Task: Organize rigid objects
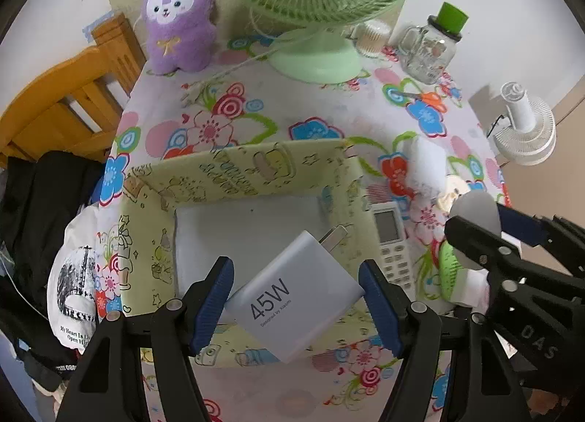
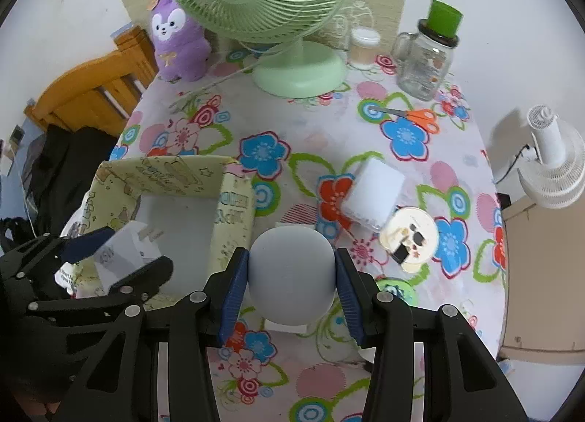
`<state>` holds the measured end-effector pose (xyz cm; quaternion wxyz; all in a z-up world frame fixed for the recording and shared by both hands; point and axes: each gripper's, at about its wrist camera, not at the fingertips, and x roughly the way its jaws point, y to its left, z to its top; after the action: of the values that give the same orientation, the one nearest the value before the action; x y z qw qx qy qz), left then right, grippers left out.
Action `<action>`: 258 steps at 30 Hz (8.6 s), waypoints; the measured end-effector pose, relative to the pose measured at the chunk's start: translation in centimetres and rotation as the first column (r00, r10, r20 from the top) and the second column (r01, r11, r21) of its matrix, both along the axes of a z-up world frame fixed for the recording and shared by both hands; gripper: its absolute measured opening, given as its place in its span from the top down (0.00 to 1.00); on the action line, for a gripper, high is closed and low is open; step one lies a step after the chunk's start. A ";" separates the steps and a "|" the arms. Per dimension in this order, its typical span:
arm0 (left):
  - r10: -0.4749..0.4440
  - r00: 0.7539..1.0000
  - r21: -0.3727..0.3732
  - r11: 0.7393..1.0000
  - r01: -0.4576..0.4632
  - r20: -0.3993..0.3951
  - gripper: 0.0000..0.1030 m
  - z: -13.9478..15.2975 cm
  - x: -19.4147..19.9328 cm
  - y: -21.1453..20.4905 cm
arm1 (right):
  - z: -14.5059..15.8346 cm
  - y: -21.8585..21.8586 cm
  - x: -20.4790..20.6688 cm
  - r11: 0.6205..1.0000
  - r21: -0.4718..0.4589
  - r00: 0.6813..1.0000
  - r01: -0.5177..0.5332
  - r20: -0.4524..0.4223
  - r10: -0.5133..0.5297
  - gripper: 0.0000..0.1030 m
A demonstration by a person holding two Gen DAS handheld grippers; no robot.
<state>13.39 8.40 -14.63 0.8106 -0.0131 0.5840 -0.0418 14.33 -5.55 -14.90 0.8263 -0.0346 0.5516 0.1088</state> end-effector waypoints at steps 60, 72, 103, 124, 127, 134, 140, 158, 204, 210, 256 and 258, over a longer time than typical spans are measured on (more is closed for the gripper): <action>-0.054 0.998 0.092 0.994 0.057 -0.036 0.08 -1.9 -0.4 2.7 | -2.4 7.4 0.7 0.995 0.037 0.993 -0.097 -0.067 0.099 0.25; -0.071 0.997 0.134 0.989 0.067 0.021 0.08 0.0 -2.4 0.7 | -0.7 4.9 -1.6 0.997 0.043 0.997 -0.057 -0.040 0.059 0.25; -0.131 0.985 0.065 0.990 0.124 0.111 0.08 4.4 -5.9 -6.5 | 4.1 -4.0 -6.8 0.996 -0.008 0.991 0.093 0.096 -0.092 0.25; -0.196 0.974 -0.020 0.980 0.200 0.111 0.08 4.1 -6.0 -11.8 | 4.9 -11.9 -8.3 0.984 0.032 0.976 0.176 0.123 -0.179 0.25; -0.203 0.974 -0.031 0.978 0.207 0.101 0.08 3.6 -5.9 -12.7 | 4.5 -12.6 -8.4 0.984 0.041 0.977 0.171 0.120 -0.174 0.25; -0.234 0.968 0.000 0.972 0.234 0.090 0.08 2.1 -5.9 -14.9 | 3.0 -14.3 -8.1 0.987 0.053 0.983 0.150 0.099 -0.155 0.25; -0.240 0.969 -0.003 0.971 0.240 0.062 0.08 -0.1 -5.9 -16.5 | 0.9 -15.6 -7.7 0.990 0.049 0.988 0.130 0.078 -0.134 0.25; -0.227 0.972 0.001 0.974 0.228 -0.054 0.08 -6.6 -4.3 -19.2 | -5.7 -17.8 -5.8 0.995 0.029 0.995 0.093 -0.038 -0.092 0.25; -0.301 0.950 -0.006 0.954 0.301 -0.084 0.61 -8.5 -3.8 -20.0 | -9.0 -17.6 -5.1 0.987 0.069 0.983 0.146 -0.124 -0.137 0.25; -0.288 0.954 0.003 0.957 0.290 -0.085 0.61 -8.3 -4.6 -18.2 | -9.1 -16.1 -5.7 0.988 0.070 0.985 0.134 -0.122 -0.125 0.25; -0.278 0.953 0.035 0.958 0.284 -0.123 0.61 -10.5 -9.5 -12.8 | -13.5 -10.0 -9.1 0.989 -0.088 0.991 -0.120 -0.073 0.114 0.61; -0.277 0.953 0.034 0.958 0.283 -0.124 0.61 -10.4 -9.3 -13.0 | -13.4 -9.8 -9.1 0.989 -0.087 0.991 -0.119 -0.071 0.113 0.61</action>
<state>4.09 -4.60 -25.08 0.7607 0.0882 0.6276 -0.1405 5.19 -15.32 -28.30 0.7973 -0.1009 0.5801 0.1326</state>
